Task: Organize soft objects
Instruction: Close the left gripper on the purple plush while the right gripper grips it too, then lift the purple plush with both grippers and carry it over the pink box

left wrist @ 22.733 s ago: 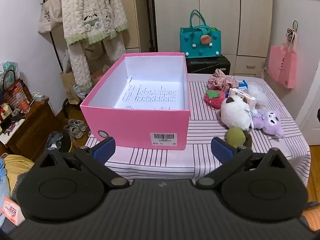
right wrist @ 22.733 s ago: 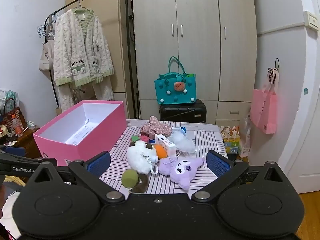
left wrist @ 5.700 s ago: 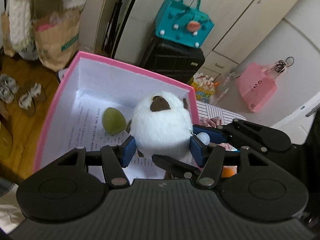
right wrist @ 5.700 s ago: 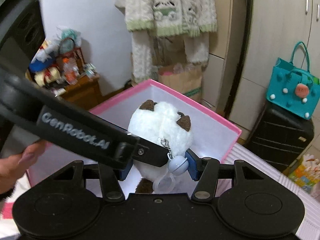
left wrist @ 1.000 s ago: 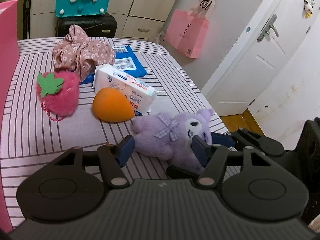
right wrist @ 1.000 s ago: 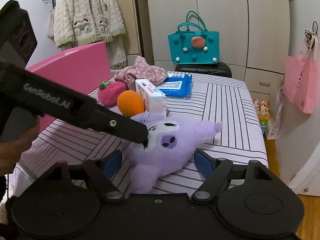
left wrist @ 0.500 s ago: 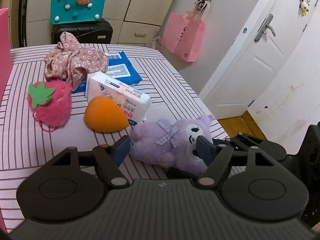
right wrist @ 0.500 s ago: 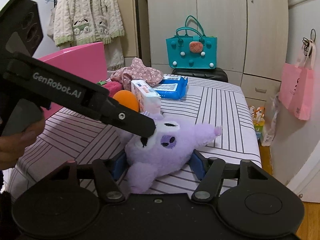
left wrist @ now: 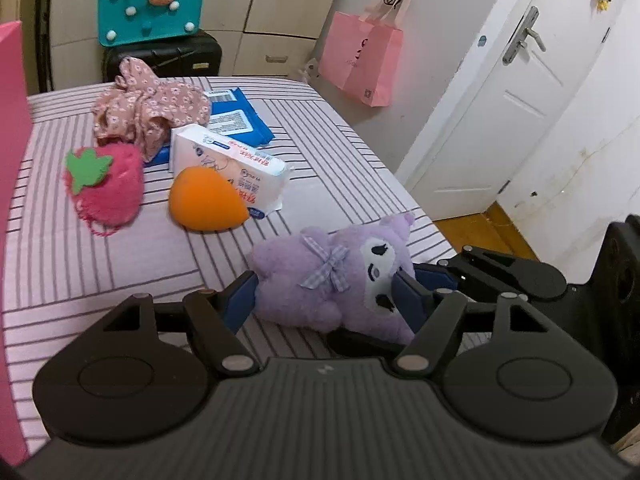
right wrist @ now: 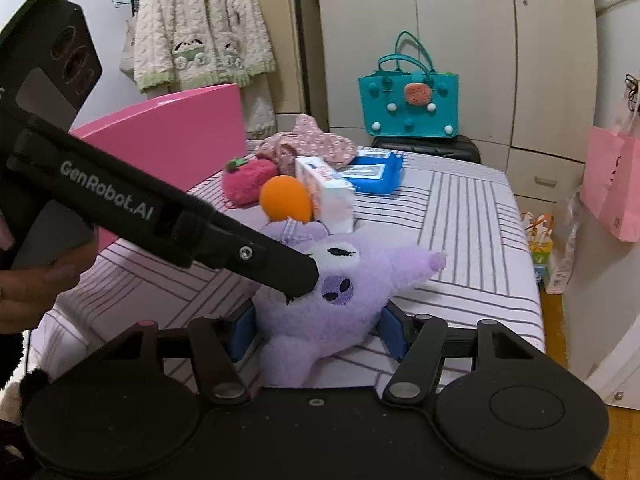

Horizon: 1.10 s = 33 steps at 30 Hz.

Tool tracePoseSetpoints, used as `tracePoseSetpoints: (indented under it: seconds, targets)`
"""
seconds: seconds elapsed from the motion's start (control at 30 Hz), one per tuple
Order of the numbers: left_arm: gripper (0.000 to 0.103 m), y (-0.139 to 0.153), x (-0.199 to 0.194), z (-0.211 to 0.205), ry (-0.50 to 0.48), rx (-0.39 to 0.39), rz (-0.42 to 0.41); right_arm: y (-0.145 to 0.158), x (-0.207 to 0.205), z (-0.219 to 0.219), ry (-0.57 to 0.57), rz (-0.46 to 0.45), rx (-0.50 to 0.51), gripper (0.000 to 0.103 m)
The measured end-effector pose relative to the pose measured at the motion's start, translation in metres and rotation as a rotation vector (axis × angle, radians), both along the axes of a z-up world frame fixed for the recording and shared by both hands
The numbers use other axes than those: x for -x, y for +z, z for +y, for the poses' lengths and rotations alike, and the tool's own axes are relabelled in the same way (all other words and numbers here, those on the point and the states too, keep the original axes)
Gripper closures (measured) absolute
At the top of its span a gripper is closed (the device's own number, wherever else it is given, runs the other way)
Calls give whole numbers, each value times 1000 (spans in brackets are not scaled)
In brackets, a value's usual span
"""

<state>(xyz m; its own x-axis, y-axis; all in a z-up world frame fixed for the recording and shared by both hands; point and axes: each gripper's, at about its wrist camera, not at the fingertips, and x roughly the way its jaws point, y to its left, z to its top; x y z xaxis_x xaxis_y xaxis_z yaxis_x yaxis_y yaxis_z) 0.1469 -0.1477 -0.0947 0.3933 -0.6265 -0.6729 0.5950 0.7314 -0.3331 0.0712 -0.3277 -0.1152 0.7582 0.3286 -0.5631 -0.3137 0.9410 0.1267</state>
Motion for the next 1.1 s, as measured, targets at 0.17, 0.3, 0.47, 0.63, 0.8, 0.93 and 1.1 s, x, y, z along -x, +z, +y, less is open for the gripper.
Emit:
tracePoseSetpoints:
  seconds: [0.17, 0.3, 0.47, 0.63, 0.8, 0.93, 1.1]
  targets:
    - [31, 6, 12, 3, 36, -68, 1, 2, -1, 6, 14, 33, -33, 35]
    - [31, 10, 18, 9, 61, -83, -2, 4, 1, 13, 29, 33, -35, 36]
    - [31, 18, 25, 22, 89, -79, 2, 8, 5, 19, 42, 53, -72, 36]
    - [31, 22, 32, 35, 131, -102, 48, 14, 6, 28, 85, 95, -91, 36]
    - [32, 32, 53, 54, 142, -99, 55, 27, 16, 43, 132, 141, -94, 36]
    - [32, 42, 62, 73, 156, -72, 64, 39, 26, 55, 166, 135, -86, 36]
    - [32, 55, 76, 93, 138, -97, 56, 51, 31, 68, 228, 149, -105, 37]
